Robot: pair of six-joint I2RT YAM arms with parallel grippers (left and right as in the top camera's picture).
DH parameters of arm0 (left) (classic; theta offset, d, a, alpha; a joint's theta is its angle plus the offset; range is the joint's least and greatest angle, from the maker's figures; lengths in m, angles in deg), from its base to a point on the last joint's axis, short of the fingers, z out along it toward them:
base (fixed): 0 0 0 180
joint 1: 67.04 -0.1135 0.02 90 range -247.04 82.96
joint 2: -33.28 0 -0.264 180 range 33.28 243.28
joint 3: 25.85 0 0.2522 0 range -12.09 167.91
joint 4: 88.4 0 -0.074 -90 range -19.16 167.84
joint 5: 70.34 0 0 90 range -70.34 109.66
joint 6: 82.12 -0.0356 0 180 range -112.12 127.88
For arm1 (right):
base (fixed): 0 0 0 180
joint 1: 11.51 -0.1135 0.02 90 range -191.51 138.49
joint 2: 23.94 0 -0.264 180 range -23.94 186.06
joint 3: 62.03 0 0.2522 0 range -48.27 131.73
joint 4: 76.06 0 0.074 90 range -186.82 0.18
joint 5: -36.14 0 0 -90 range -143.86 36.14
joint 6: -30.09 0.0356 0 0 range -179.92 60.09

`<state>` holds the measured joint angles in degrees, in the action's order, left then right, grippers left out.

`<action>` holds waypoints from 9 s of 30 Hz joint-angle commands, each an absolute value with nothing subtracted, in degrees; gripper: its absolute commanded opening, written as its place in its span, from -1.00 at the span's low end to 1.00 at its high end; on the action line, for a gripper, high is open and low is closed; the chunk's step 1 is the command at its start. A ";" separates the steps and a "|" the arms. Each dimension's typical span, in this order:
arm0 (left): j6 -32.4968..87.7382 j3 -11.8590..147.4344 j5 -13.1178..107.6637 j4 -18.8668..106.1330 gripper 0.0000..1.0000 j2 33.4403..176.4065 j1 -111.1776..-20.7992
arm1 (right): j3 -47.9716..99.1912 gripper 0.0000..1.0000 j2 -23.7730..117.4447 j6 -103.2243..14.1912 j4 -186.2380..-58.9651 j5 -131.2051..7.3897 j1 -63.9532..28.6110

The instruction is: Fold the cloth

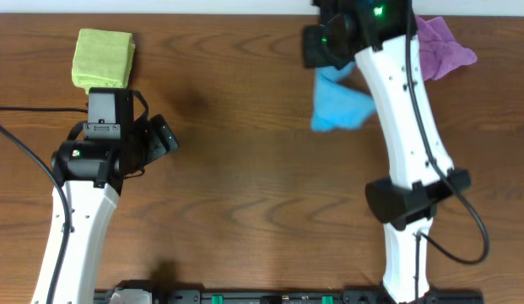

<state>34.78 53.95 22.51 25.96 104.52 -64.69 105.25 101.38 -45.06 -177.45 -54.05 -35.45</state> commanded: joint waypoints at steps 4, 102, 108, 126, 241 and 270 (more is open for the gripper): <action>33.75 54.61 22.68 25.96 0.90 104.45 -64.86 | 107.74 -0.97 97.31 -47.55 -172.23 -65.22 -44.15; 31.22 54.61 27.03 25.81 0.89 104.45 -74.83 | 61.97 0.00 98.93 -58.79 -169.39 -52.83 -43.80; 29.90 54.61 27.19 25.42 0.90 104.45 -76.45 | 54.03 -0.02 98.93 -59.82 -163.53 -52.80 -50.40; 29.93 54.61 27.21 25.15 0.91 104.45 -76.45 | 44.33 -0.13 98.98 -59.29 -148.91 -48.61 -54.99; 17.34 33.71 22.84 72.08 -0.89 126.40 -51.44 | 19.48 -0.97 61.40 -37.24 -136.27 -46.75 -51.67; 19.92 33.69 20.28 74.07 -0.88 135.38 -49.48 | 19.48 -0.97 61.40 -37.26 -136.32 -46.38 -51.67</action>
<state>19.70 33.82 21.79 74.90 132.56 -49.56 20.11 62.41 -37.98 -136.23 -47.38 -51.49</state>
